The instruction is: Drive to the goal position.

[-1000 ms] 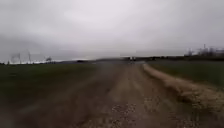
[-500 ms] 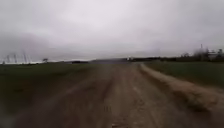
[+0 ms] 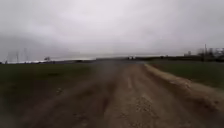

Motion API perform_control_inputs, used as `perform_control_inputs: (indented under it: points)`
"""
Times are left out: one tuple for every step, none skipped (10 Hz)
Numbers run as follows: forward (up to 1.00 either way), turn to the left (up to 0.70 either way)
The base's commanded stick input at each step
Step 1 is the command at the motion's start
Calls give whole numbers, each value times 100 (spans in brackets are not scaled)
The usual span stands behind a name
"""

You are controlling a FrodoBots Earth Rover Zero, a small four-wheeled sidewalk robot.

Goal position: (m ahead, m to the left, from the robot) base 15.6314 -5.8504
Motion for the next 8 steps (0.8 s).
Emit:
perform_control_inputs:
  points:
    - [85, -34]
    - [85, -34]
    - [85, -34]
    - [85, -34]
    - [85, -34]
    - [85, -34]
    - [85, -34]
    - [85, -34]
